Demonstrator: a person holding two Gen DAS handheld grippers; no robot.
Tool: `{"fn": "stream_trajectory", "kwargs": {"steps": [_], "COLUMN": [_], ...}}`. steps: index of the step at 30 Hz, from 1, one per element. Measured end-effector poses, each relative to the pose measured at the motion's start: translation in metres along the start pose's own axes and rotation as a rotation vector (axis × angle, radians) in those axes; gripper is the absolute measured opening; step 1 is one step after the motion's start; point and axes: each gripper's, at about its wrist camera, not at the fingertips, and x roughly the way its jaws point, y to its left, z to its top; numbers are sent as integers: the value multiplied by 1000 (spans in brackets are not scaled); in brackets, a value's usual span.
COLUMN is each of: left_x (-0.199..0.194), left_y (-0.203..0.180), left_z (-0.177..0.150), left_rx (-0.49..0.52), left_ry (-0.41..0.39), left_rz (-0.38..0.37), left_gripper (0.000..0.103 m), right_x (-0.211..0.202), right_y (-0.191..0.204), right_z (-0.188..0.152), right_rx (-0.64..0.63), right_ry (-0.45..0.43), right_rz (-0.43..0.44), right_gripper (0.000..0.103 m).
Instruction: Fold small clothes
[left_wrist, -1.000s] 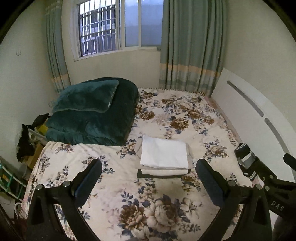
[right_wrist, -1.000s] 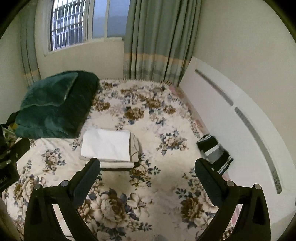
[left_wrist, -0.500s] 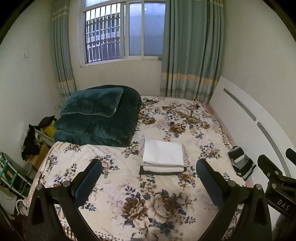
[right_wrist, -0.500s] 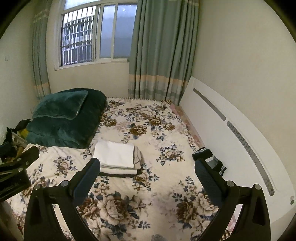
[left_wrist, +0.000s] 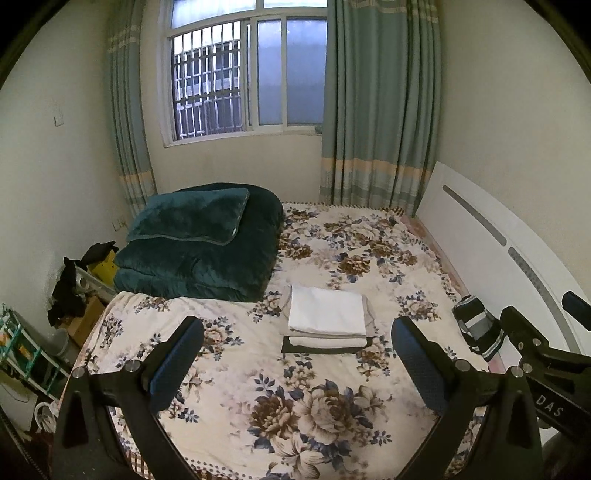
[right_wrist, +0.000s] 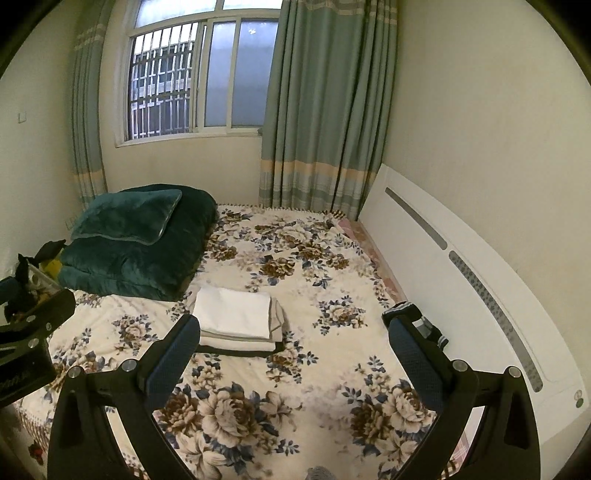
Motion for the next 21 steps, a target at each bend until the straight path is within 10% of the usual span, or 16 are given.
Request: {"fn": "stream_trajectory", "kwargs": {"steps": [21], "left_x": [-5], "left_y": [10], "left_z": [-3], "left_rx": [-20], "left_ry": [-9], "left_rz": [22], "left_gripper": [103], "right_x": [0], "right_y": [0], "right_z": [4], "right_rx": [-5], "right_ry": [-2], "right_rz": [30], "right_gripper": [103]}}
